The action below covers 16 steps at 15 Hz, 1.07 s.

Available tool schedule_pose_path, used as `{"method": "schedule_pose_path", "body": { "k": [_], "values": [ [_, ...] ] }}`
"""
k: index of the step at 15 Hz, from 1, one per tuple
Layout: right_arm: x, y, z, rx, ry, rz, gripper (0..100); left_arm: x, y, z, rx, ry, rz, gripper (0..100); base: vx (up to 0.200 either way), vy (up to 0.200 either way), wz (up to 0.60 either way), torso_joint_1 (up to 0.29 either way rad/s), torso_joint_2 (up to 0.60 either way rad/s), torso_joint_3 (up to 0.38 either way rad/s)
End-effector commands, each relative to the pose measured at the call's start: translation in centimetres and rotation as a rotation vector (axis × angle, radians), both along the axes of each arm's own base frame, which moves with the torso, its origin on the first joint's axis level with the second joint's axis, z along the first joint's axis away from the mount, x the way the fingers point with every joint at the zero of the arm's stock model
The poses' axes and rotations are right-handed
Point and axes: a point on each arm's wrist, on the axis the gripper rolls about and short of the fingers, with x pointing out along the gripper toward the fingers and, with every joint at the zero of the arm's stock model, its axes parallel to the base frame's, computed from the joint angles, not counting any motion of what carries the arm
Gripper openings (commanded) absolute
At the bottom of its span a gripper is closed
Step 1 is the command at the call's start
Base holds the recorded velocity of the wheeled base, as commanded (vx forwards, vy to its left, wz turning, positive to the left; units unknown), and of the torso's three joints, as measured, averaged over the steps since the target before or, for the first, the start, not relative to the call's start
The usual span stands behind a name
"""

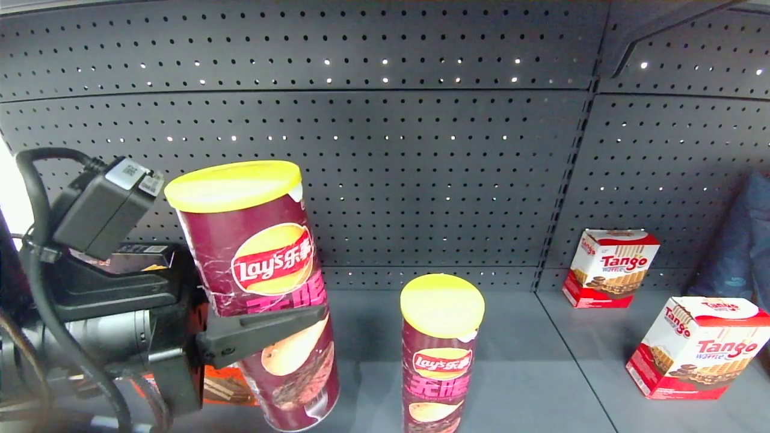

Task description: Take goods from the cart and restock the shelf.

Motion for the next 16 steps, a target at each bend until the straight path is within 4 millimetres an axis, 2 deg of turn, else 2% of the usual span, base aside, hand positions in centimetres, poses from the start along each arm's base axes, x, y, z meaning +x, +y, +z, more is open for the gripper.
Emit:
{"method": "schedule_pose_path", "body": {
  "k": [1, 4, 5, 8, 12, 14, 16],
  "values": [
    [-2.5, -0.8, -1.7, 0.016, -0.044, -0.099, 100, 1.5, -0.6, 0.4, 0.000, 0.006, -0.003, 0, 0.000, 0.000, 0.00, 0.000, 0.00, 0.000],
    [-5.3, -1.1, -3.9, 0.021, -0.053, -0.213, 100, 4.5, -1.9, -0.3, 0.012, 0.007, -0.010, 0, 0.000, 0.000, 0.00, 0.000, 0.00, 0.000],
    [-5.6, -1.1, -4.3, 0.041, -0.037, -0.226, 100, 5.3, -2.3, -0.4, 0.004, -0.002, -0.023, 0, 0.000, 0.000, 0.00, 0.000, 0.00, 0.000],
    [-5.7, -1.1, -4.0, 0.069, -0.044, -0.255, 100, 7.1, -3.2, -0.5, -0.003, 0.017, -0.091, 0, 0.000, 0.000, 0.00, 0.000, 0.00, 0.000],
    [-5.5, -1.2, -4.5, 0.063, -0.026, -0.311, 100, 9.1, -2.9, -1.0, 0.021, 0.073, -0.081, 0, 0.000, 0.000, 0.00, 0.000, 0.00, 0.000],
    [-5.4, -1.2, -4.5, 0.064, -0.026, -0.328, 100, 10.7, -3.1, -1.5, 0.022, 0.068, -0.120, 0, 0.000, 0.000, 0.00, 0.000, 0.00, 0.000],
    [-5.4, -1.2, -4.6, 0.070, -0.025, -0.340, 100, 12.4, -2.5, -2.2, 0.022, 0.043, -0.184, 0, 0.000, 0.000, 0.00, 0.000, 0.00, 0.000]
  ]
}}
